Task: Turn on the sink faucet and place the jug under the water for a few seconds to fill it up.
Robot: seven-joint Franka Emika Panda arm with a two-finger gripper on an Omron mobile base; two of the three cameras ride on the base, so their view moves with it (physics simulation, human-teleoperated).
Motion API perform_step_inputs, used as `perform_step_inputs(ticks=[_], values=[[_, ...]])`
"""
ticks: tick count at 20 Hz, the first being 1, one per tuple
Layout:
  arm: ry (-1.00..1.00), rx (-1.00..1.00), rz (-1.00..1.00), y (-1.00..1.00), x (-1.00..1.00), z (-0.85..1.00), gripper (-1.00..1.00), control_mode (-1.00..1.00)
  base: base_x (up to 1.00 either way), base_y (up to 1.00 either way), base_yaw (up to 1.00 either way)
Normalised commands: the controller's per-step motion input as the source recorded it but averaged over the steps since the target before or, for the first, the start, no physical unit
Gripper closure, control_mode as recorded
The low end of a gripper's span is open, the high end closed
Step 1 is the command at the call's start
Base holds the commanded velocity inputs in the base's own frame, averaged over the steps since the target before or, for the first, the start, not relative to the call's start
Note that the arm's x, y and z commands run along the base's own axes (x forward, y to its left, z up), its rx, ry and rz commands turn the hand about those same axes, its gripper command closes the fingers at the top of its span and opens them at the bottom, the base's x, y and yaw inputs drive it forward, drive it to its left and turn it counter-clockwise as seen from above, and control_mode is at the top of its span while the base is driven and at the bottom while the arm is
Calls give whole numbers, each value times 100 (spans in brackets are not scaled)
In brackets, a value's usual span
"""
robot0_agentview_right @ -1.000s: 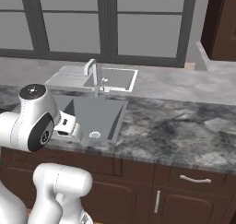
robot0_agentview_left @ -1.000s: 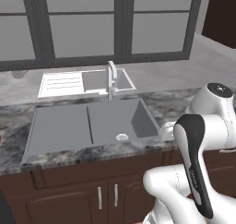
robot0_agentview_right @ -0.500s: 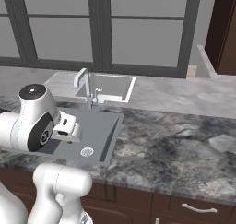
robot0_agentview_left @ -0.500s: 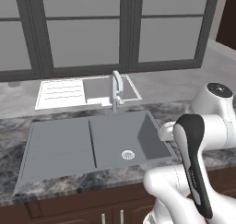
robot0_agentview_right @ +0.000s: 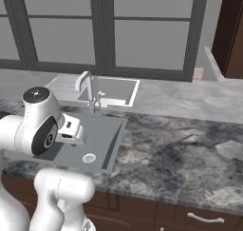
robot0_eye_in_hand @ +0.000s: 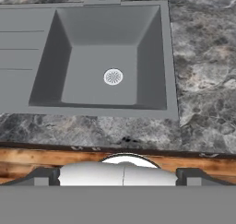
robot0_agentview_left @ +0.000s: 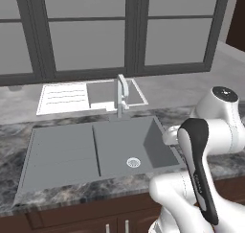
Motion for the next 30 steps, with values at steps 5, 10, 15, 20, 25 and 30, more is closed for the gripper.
perform_step_inputs(ticks=[5, 10, 15, 20, 25, 30], values=[[0, 0, 0, 0, 1, 0, -100, -100, 0, 0, 0], [0, 0, 0, 0, 0, 0, -100, -100, 0, 0, 0], [-3, 0, 1, 0, 0, -3, -100, -100, 0, 0, 0], [-41, 3, 20, 0, 0, -12, -100, -100, 0, 0, 0], [-51, 1, 27, 0, 13, 0, -100, -100, 0, 0, 0], [-40, 0, 27, 0, 15, 0, -100, -100, 0, 0, 0]])
